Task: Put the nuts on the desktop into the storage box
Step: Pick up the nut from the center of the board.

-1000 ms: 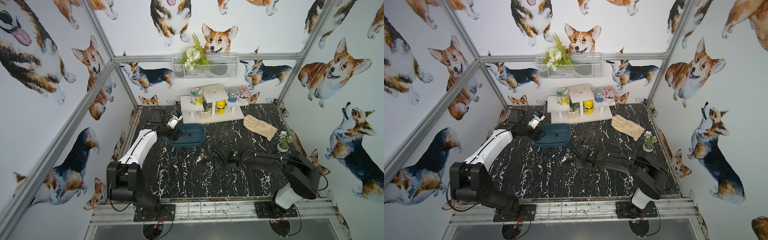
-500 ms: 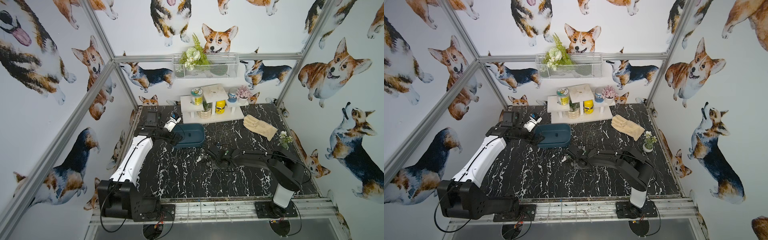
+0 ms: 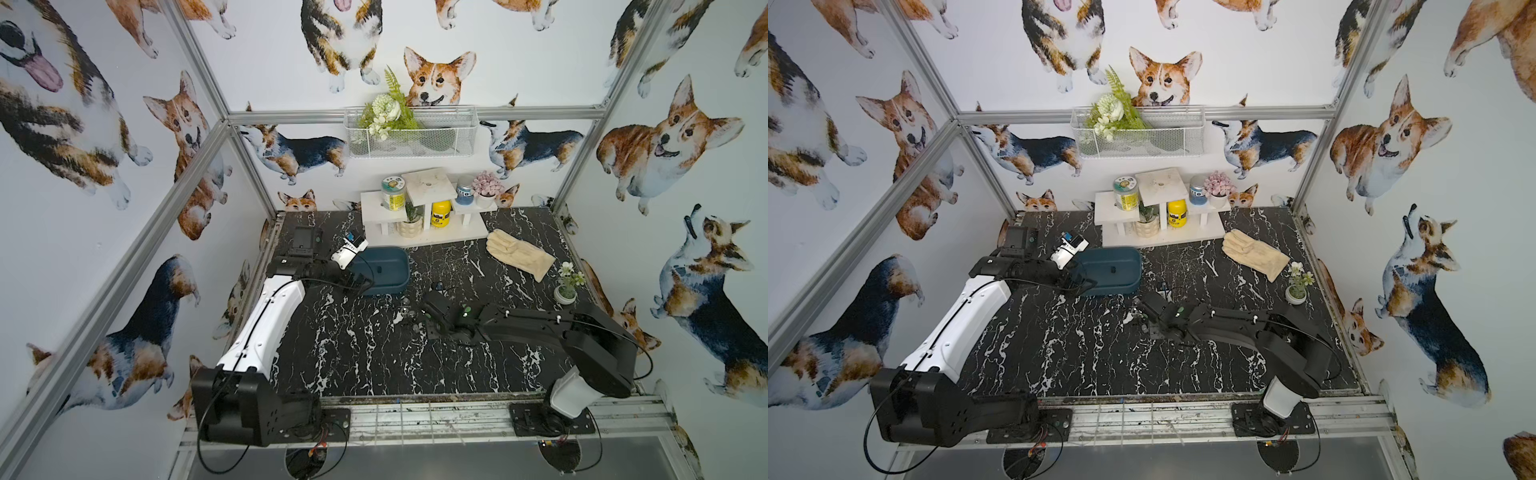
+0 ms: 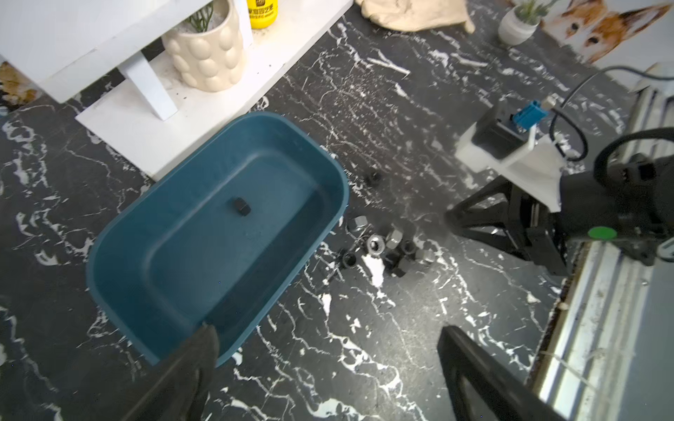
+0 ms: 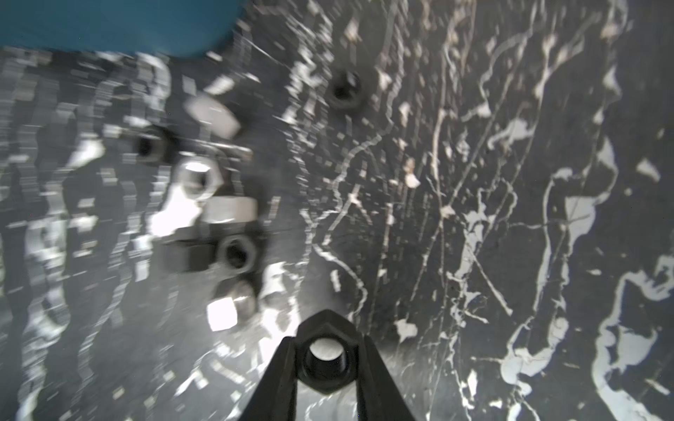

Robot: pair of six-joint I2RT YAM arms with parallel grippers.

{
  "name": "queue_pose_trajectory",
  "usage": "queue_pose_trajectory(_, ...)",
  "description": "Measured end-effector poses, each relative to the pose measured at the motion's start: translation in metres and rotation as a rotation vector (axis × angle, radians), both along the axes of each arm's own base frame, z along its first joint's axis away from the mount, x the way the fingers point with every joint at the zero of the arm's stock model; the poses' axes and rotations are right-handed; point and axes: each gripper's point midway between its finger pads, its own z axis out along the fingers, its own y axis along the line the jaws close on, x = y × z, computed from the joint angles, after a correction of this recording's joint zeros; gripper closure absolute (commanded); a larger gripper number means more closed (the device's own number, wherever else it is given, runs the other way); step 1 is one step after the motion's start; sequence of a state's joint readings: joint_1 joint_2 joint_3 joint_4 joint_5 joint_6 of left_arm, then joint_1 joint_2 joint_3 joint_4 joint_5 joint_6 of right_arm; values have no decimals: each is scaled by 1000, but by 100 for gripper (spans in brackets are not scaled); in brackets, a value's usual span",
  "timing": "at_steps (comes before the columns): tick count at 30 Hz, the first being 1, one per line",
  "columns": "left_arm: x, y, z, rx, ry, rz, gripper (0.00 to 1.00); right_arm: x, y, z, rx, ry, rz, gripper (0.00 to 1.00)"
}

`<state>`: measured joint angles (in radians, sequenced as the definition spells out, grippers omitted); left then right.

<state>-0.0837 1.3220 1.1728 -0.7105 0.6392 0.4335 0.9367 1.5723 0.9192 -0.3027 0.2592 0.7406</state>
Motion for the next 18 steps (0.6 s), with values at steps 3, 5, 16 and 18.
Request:
queue_pose_trajectory(3,-6,-14,8,-80,27,-22,0,-4,8,25,66,-88,67,71)
queue_pose_trajectory(5,-13,-25,12,-124,59,-44,0,-10,18,44,110,-152,129,71)
queue_pose_trajectory(16,-66,-109,17,-270,324,-309,9,-45,44,135,380,-527,418,76)
queue_pose_trajectory(18,-74,-115,13,-281,376,-333,13,-51,44,146,415,-579,461,77)
